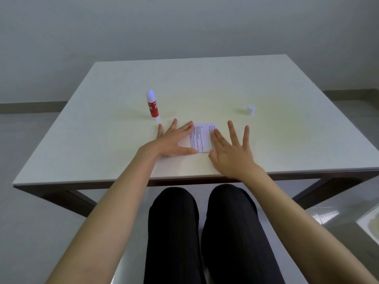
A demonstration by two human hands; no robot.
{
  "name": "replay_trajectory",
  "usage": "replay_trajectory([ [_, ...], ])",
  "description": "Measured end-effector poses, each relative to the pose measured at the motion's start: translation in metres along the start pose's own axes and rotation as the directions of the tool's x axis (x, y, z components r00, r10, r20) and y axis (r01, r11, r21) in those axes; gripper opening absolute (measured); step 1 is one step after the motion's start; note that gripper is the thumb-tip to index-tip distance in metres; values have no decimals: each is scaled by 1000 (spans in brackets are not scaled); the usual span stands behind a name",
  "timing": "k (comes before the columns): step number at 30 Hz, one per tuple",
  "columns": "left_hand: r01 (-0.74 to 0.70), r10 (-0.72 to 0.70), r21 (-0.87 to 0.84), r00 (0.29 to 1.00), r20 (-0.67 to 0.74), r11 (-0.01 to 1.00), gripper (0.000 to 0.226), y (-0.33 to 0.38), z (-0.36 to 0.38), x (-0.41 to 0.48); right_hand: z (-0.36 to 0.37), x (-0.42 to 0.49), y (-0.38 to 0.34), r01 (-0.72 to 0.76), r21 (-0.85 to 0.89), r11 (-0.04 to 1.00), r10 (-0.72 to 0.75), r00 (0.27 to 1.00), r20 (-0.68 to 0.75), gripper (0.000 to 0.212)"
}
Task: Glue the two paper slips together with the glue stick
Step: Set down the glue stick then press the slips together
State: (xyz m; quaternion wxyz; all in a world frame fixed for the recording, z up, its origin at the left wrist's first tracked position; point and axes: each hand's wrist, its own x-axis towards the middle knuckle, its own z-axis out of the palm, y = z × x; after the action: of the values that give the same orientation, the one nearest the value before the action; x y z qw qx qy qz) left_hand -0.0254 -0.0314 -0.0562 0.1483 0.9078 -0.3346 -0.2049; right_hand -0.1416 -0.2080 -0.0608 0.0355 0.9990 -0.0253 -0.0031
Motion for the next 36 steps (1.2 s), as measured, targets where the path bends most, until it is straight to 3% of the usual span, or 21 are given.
replay_trajectory([
  [2, -4, 4, -1, 1000, -1, 1000, 91, -1, 0, 0, 5, -22, -12, 90, 9, 996, -89, 993, -74, 75],
  [5, -2, 2, -2, 1000, -6, 1000, 92, 0, 1, -1, 6, -17, -20, 202, 100, 974, -201, 979, -14, 67],
  [11, 11, -11, 3, 1000, 9, 1000, 90, 3, -2, -3, -6, 46, 15, 0, 94, 996, -11, 992, 122, 57],
  [15, 3, -3, -14, 1000, -5, 1000, 92, 2, 1, -3, 5, 5, -12, 235, 113, 965, -236, 972, -5, 62],
  [17, -4, 4, -6, 1000, -2, 1000, 94, 0, 1, -2, 9, -15, -16, 286, 141, 948, -286, 958, -17, 63],
  [23, 4, -4, -12, 1000, 14, 1000, 93, 2, -1, -3, -1, 27, 17, 49, 139, 989, -66, 991, 120, 58],
  [26, 9, -9, -24, 1000, 11, 1000, 92, 3, -1, -6, 6, 28, 16, 50, 147, 988, -64, 994, 90, 60],
  [29, 4, -45, -289, 990, -137, 957, 77, 6, 1, -14, 10, 25, 16, 63, 166, 984, -75, 995, 65, 59],
  [30, -37, -93, -418, 954, -286, 908, 67, 6, 3, -17, 11, 25, 17, 70, 165, 984, -80, 995, 55, 58],
  [31, -107, -179, -515, 862, -475, 851, 56, 5, 4, -18, 12, 24, 18, 75, 169, 983, -82, 996, 39, 57],
  [33, -193, -441, -610, 531, -724, 768, 45, 2, 2, -20, 12, 23, 18, 73, 224, 972, -74, 997, -2, 55],
  [34, -186, -548, -650, 399, -736, 737, 47, -2, -1, -19, 11, 22, 18, 70, 278, 958, -68, 998, -17, 54],
  [35, -153, -620, -695, 348, -703, 703, 54, -6, -6, -15, 10, 21, 19, 68, 338, 939, -61, 998, -32, 54],
  [36, -103, -662, -736, 367, -653, 669, 63, -11, -11, -11, 9, 21, 19, 64, 392, 918, -49, 998, -49, 54],
])
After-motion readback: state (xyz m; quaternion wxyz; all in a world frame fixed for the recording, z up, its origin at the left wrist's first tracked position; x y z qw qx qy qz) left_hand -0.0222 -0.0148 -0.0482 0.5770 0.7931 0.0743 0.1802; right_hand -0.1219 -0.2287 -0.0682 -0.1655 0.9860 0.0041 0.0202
